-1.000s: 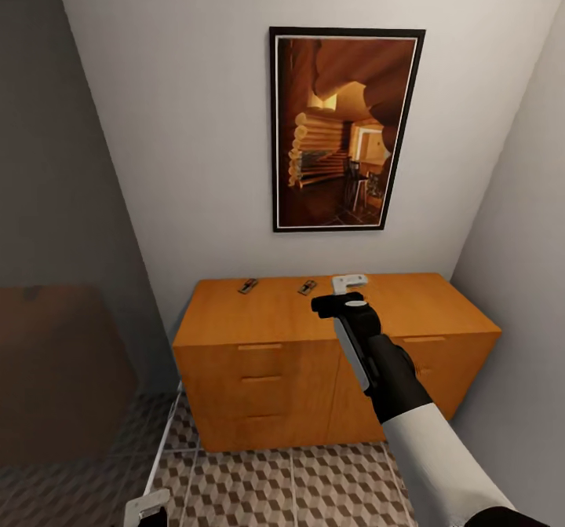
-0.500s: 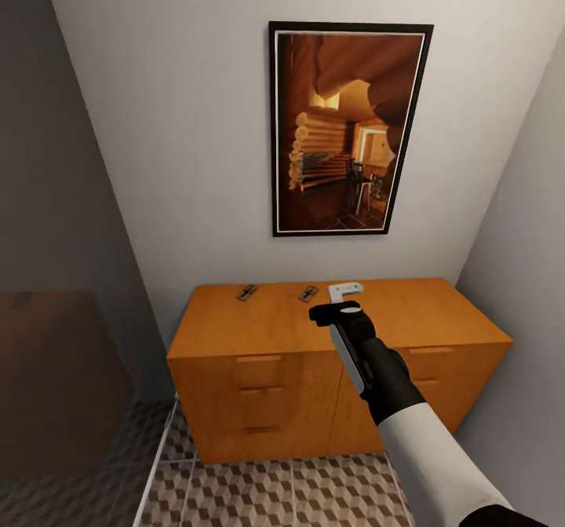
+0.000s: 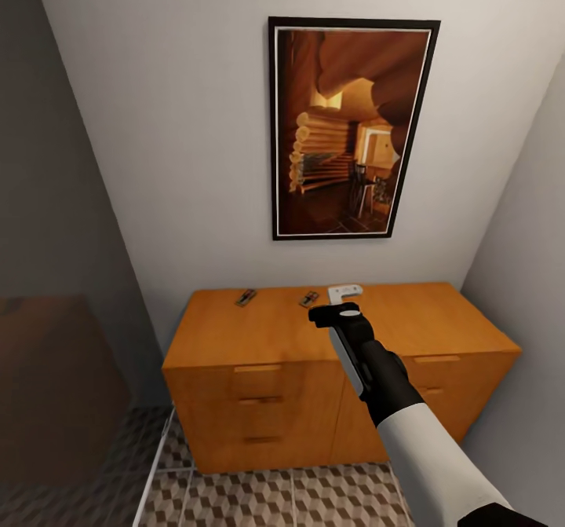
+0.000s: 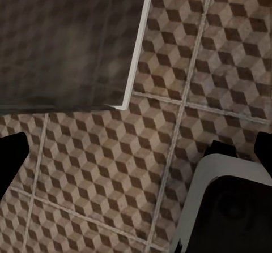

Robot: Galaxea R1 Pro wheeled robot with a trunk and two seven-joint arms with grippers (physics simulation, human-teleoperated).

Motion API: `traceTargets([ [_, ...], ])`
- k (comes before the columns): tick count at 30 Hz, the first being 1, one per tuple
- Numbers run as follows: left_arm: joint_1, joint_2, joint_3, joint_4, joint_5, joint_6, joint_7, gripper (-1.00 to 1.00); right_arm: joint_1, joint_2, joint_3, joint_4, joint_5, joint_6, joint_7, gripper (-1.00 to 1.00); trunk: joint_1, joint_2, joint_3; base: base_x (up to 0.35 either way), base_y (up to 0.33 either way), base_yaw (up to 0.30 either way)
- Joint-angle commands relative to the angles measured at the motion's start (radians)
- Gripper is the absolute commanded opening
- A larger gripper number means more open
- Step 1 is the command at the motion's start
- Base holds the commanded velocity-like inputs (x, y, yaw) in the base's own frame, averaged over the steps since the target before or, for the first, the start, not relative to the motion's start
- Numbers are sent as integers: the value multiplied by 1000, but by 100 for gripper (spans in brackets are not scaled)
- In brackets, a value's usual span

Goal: Take the four mousetraps from the cabinet in the bathroom and place them on the bathroom floor. Make sure all four end up on the same floor surface, and ensure that at least two of them are either under or directly next to the same bathroom sink.

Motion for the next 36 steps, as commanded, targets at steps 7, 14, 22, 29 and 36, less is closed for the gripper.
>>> traceTargets([
  [7, 0, 1, -9, 3, 4, -4, 0, 100, -1, 0, 2, 1, -5, 1, -7, 100, 1, -2, -2, 324, 0, 0],
  [14, 0, 1, -9, 3, 4, -4, 0, 100, -1, 1, 2, 1, -8, 0, -7, 100, 1, -2, -2, 328, 59, 0],
  [22, 0, 1, -9, 3, 4, -4, 0, 100, -1, 1, 3, 49, -10, -37, -7, 100, 1, -2, -2, 200, 102, 0],
  [29, 0, 1, -9, 3, 4, -4, 0, 100, -1, 3, 0, 107, -12, -45, -8, 100, 1, -2, -2, 15, 8, 0],
  [36, 0, 1, -9, 3, 4, -4, 0, 100, -1, 1, -3, 108, -138, 51, -10, 100, 1, -2, -2, 1, 0, 0],
])
